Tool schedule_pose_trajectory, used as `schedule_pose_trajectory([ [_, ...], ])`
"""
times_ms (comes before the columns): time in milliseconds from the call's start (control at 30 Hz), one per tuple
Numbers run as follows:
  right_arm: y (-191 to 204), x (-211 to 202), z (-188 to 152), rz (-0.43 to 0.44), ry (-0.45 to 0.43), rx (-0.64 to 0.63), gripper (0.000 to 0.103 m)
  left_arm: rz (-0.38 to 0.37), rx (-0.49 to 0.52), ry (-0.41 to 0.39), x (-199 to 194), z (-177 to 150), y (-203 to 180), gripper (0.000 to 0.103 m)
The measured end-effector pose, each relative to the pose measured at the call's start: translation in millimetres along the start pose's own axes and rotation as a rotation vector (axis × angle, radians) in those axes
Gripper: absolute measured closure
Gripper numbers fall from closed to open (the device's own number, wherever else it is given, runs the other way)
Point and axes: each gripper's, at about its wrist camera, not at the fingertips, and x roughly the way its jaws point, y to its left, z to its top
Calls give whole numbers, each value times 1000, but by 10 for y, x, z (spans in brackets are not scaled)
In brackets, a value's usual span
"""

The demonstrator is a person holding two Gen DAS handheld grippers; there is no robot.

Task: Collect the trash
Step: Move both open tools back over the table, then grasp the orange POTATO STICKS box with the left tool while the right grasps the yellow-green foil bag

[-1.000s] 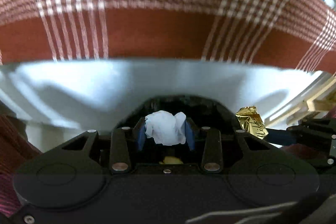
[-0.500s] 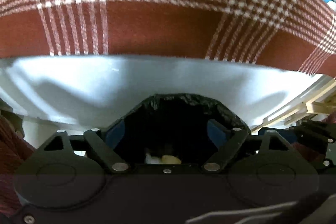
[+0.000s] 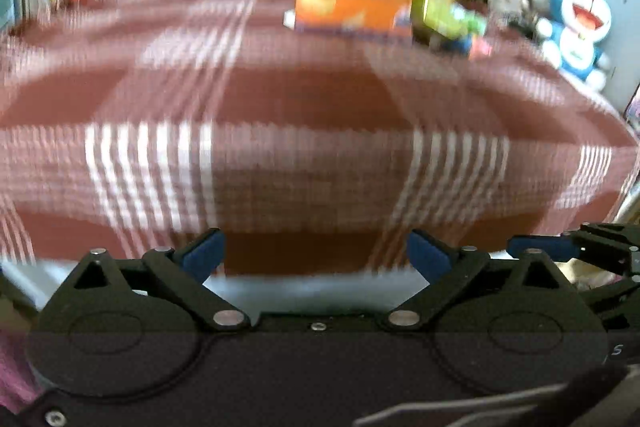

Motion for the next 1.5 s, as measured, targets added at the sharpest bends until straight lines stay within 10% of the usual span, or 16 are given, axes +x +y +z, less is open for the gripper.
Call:
schedule_pose_trajectory([
  [600,-534,142,1307,-320,-269,-157,15,34,10,-353,371,1571,-194,1],
  [900,-476,694,1637,-333,-263,-334,12,-48,-244,-349,904,2122,19,1],
  [1133,-444,1030,1725,-397,-248,-508,11,-41,-51,-401,1065,2009,-154,0],
  [1300,-583,1021,1734,-328,-213,-435,48,-3,89,-409,1140,1874,-344,0],
  [1500,-563,848,1613,-343,-278,-406,53,-3,91,-405,1227,1830,-473,0],
])
